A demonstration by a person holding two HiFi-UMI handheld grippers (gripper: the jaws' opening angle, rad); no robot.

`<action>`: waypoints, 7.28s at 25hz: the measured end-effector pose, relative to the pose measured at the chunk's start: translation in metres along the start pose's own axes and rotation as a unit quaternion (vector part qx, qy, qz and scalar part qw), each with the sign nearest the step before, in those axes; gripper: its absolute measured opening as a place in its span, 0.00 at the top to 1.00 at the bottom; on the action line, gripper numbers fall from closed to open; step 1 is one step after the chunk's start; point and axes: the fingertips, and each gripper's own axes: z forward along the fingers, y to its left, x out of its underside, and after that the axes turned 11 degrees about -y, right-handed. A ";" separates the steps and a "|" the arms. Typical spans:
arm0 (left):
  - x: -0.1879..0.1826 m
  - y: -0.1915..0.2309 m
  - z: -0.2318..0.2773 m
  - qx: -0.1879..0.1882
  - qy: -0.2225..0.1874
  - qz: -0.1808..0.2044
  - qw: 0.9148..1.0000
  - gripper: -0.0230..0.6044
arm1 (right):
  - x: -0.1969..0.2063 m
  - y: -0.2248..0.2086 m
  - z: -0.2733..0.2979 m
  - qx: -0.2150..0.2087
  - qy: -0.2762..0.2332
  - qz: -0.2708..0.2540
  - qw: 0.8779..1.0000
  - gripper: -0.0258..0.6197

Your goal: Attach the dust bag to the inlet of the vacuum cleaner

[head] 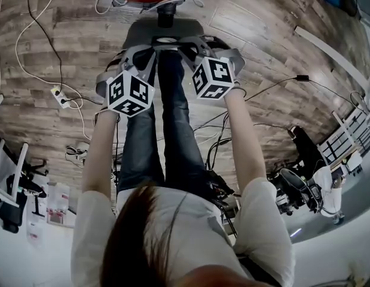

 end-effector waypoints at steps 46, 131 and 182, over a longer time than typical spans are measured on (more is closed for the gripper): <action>0.036 0.050 0.069 -0.039 0.024 -0.045 0.998 0.92 | 0.049 -0.047 0.062 0.026 0.007 0.033 0.999 0.91; 0.022 0.064 0.100 -0.053 0.049 -0.064 0.995 0.65 | 0.068 -0.076 0.055 0.130 0.019 0.192 0.973 0.71; -0.056 0.067 0.025 -0.142 -0.070 -0.072 0.985 0.94 | 0.002 -0.083 -0.024 0.251 -0.100 0.271 0.924 0.96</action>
